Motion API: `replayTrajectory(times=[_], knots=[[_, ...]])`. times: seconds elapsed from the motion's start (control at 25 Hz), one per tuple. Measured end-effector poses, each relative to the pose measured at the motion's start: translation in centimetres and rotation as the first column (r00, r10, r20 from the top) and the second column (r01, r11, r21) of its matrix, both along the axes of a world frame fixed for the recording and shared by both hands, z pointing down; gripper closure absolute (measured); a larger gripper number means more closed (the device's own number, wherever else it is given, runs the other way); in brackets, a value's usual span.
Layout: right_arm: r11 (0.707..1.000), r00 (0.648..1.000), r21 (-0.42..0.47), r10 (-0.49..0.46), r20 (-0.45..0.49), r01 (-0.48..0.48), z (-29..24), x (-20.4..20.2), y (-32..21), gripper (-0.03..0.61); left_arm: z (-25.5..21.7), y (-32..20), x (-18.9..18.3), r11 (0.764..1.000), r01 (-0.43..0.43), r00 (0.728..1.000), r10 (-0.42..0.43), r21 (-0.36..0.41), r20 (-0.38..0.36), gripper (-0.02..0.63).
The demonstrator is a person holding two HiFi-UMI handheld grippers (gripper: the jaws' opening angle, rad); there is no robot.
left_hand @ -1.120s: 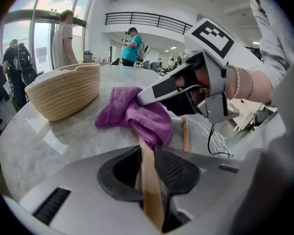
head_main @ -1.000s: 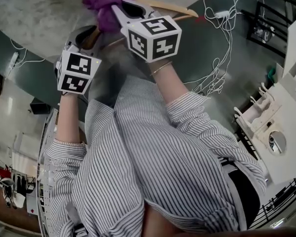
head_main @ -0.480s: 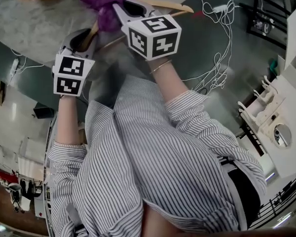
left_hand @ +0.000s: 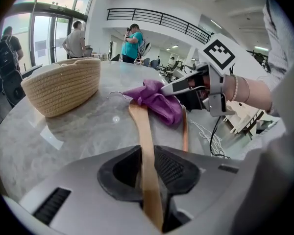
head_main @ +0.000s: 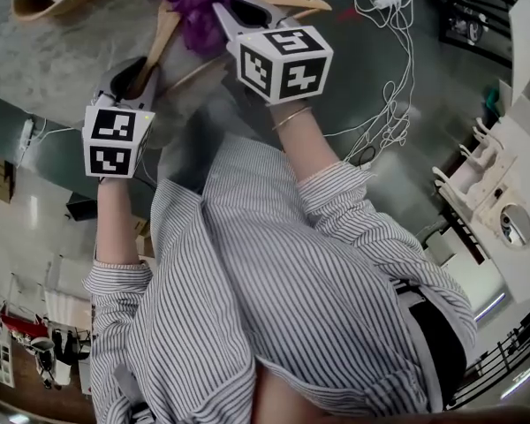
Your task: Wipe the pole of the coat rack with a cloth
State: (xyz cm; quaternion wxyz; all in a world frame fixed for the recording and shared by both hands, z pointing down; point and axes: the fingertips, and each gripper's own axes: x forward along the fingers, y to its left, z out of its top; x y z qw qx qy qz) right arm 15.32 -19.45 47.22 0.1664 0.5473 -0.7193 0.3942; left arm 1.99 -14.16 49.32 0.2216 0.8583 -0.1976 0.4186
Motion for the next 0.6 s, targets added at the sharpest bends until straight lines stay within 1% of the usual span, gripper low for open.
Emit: replayTrajectory(times=[0.24,0.6], knots=[[0.998,0.998,-0.006,0.061,-0.015,-0.061,0.3,2.8,1.0,0.522,0.2,0.2,0.2,1.000,-0.014,1.000,0.014,-0.011,0.002,0.525],[0.989,0.988,-0.003,0.148,-0.036,-0.148,0.2,6.6,1.9,0.522,0.2,0.1,0.4,1.000,0.005,1.000,-0.005,-0.008,0.016,0.525]])
